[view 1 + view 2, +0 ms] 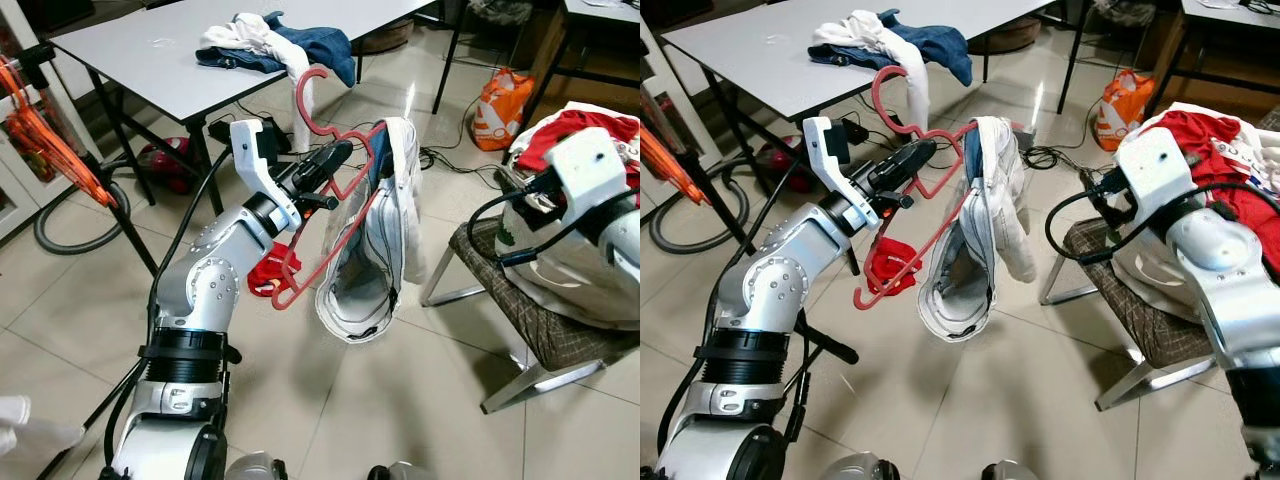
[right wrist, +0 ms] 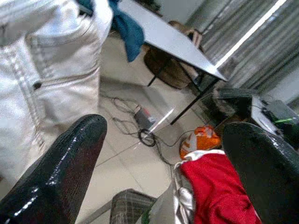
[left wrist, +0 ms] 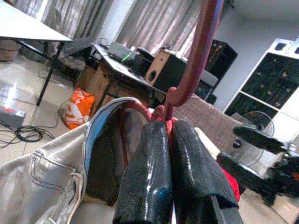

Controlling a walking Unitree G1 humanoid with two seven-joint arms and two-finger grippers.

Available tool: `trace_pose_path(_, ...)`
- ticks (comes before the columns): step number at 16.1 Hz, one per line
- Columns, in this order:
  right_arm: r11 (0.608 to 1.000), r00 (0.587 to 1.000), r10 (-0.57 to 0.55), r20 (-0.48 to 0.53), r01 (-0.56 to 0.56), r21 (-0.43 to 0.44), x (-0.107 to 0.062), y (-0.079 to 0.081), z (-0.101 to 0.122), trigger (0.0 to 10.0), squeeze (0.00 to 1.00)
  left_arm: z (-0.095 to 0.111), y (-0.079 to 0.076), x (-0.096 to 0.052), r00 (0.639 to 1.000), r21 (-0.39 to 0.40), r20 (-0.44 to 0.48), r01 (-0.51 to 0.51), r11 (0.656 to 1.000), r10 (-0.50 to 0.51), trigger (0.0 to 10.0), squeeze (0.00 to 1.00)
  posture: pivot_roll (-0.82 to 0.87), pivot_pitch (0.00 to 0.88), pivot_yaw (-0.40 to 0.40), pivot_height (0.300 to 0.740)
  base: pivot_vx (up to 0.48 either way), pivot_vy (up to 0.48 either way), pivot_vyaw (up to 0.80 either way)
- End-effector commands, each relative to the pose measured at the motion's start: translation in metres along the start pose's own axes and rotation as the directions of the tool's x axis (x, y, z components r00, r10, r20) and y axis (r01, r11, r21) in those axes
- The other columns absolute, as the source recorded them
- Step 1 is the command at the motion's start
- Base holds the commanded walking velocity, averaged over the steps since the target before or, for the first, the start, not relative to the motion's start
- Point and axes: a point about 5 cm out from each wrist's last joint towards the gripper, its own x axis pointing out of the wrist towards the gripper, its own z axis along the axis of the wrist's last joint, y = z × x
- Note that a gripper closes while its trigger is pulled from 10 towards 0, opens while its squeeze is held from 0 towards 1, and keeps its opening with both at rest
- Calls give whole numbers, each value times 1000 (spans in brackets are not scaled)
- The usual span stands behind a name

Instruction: Hang hanger

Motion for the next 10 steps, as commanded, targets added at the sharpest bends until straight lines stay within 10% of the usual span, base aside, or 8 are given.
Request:
trace_pose_path(1, 999, 999, 38, 10, -38, 21, 5, 5, -6, 10000, 0, 12, -11, 3, 996, 70, 35, 79, 994, -82, 10000, 0, -138, 0, 48, 740, 0, 0, 0)
trace_pose_path(6, 999, 997, 46, 59, -48, 21, 16, 7, -24, 10000, 0, 4, -22, -1, 988, 139, -17, 157, 978, -156, 10000, 0, -127, 0, 52, 740, 0, 0, 0)
trace_pose_path(10, 917, 922, 378, 85, -385, 106, 10, -7, -27, 10000, 0, 8, -29, -4, 968, 154, -37, 250, 956, -248, 10000, 0, -125, 0, 50, 740, 0, 0, 0)
